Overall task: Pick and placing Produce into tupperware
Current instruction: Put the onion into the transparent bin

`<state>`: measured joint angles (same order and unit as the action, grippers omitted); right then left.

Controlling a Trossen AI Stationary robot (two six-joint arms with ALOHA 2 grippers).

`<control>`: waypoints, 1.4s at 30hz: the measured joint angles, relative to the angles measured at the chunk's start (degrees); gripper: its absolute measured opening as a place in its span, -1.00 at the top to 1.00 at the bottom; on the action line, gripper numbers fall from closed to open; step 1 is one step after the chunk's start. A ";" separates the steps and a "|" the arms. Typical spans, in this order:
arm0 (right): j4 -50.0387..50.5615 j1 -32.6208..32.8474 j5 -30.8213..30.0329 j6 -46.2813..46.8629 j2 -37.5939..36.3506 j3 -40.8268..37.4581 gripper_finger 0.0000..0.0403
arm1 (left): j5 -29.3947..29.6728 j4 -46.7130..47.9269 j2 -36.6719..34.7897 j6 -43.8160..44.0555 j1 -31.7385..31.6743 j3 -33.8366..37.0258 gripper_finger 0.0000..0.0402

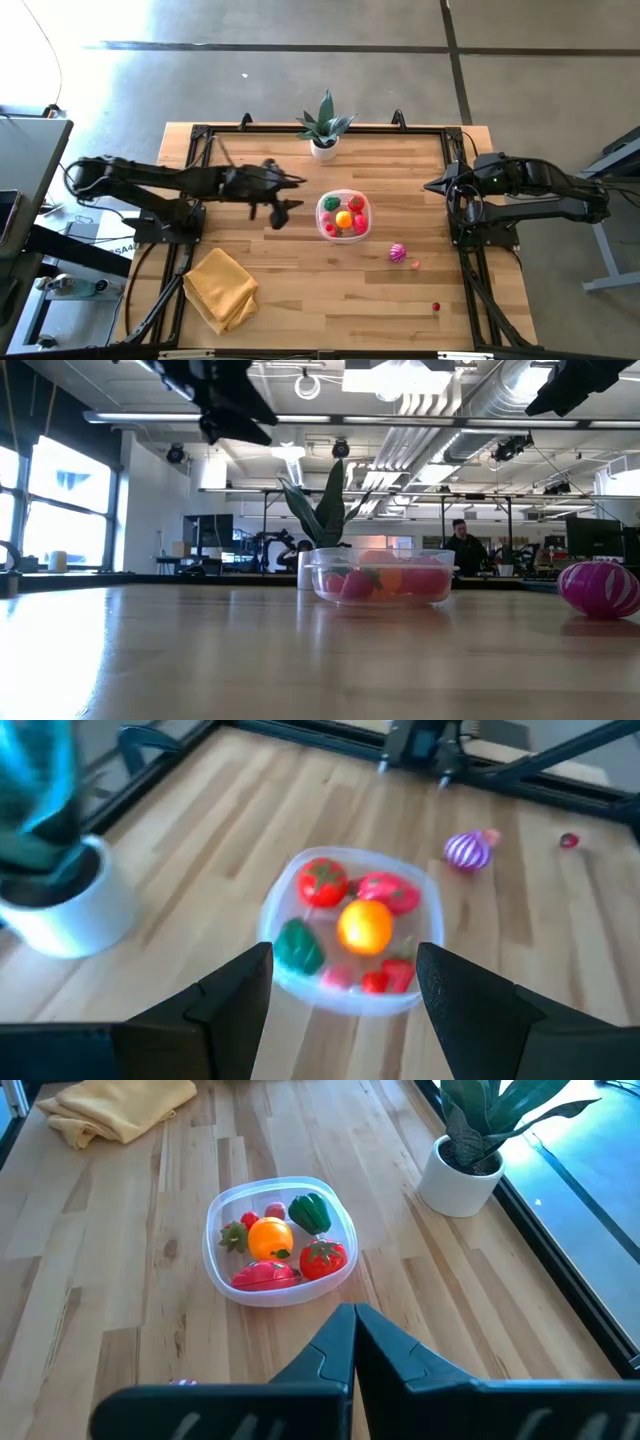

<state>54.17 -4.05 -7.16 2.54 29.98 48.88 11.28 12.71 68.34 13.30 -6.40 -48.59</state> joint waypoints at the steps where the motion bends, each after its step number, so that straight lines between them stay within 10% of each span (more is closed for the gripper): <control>1: 0.00 0.00 0.00 -0.01 0.00 0.00 1.00 | 0.54 0.27 -1.78 -0.02 0.02 1.64 -0.19; 17: 0.01 0.02 0.02 -0.01 0.00 0.00 1.00 | -12.12 2.06 -10.37 3.44 0.02 10.75 -0.19; 27: 0.02 0.02 0.02 -0.01 0.00 0.00 1.00 | -5.50 10.20 -18.39 3.45 3.63 10.73 -0.15; 42: 0.02 0.01 0.00 0.01 0.00 0.00 1.00 | 1.28 11.06 -19.12 1.57 7.91 10.69 0.41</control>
<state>54.19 -4.03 -7.16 2.55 29.98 48.88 12.56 23.76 49.22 14.88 1.52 -37.90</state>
